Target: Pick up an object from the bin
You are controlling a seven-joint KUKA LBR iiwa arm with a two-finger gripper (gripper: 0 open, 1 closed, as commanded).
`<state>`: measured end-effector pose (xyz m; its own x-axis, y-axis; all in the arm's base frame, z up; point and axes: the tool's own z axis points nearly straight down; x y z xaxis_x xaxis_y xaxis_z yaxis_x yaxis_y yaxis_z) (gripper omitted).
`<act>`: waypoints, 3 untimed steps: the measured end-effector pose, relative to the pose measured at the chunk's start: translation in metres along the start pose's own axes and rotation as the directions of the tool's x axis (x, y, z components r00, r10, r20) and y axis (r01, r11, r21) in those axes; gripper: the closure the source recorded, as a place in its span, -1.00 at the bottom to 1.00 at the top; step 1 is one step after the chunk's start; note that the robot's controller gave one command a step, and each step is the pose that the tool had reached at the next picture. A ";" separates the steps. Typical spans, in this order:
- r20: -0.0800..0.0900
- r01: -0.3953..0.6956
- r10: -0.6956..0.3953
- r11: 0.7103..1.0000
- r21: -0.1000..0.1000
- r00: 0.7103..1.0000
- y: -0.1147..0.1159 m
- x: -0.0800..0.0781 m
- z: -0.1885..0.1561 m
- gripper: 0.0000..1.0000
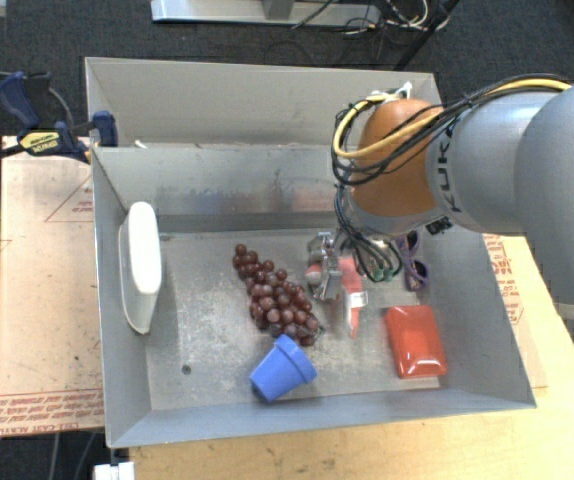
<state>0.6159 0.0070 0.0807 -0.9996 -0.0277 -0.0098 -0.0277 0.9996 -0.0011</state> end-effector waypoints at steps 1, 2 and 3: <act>0.000 0.000 0.000 1.000 0.000 1.000 0.000 0.000 0.000 1.00; 0.004 0.027 -0.027 1.000 0.000 1.000 0.003 -0.011 -0.107 1.00; 0.004 0.027 -0.027 1.000 0.000 1.000 0.003 -0.011 -0.107 1.00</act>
Offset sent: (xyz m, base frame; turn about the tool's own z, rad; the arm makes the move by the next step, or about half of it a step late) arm 0.0088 0.0036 0.1069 -0.0273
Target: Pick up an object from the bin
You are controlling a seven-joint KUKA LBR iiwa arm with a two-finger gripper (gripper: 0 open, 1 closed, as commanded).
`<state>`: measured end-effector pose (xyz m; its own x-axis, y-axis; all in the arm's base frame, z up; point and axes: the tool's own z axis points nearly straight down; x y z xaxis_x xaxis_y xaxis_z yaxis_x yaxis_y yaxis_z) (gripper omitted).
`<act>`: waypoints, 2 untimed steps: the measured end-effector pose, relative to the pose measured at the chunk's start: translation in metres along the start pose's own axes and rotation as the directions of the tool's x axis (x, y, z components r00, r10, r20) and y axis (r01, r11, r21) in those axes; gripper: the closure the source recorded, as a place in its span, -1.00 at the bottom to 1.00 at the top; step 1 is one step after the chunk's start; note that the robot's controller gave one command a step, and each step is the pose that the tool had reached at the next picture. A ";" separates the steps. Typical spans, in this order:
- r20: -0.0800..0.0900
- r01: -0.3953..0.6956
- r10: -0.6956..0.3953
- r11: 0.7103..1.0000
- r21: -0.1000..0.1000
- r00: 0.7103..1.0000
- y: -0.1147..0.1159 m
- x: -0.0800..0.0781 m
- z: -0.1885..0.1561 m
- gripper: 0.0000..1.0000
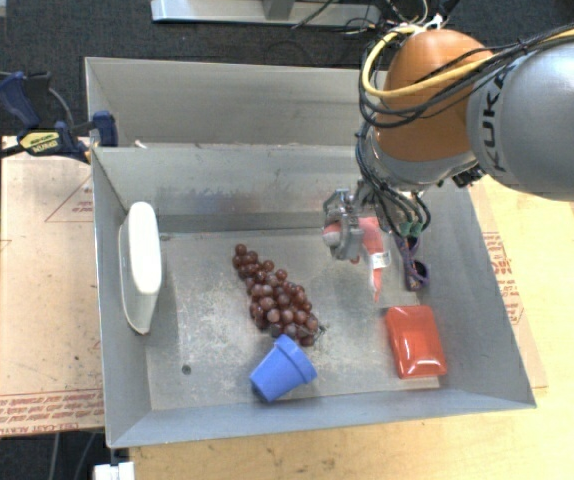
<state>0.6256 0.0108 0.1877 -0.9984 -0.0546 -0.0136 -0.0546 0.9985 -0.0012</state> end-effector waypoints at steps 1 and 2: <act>0.003 0.042 -0.042 0.999 0.001 0.999 0.024 -0.011 -0.001 1.00; -0.004 0.071 -0.071 0.997 -0.002 0.997 0.020 -0.008 -0.047 1.00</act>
Offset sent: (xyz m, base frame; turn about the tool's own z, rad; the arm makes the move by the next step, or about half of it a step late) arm 0.0040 -0.0010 0.1283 -0.1036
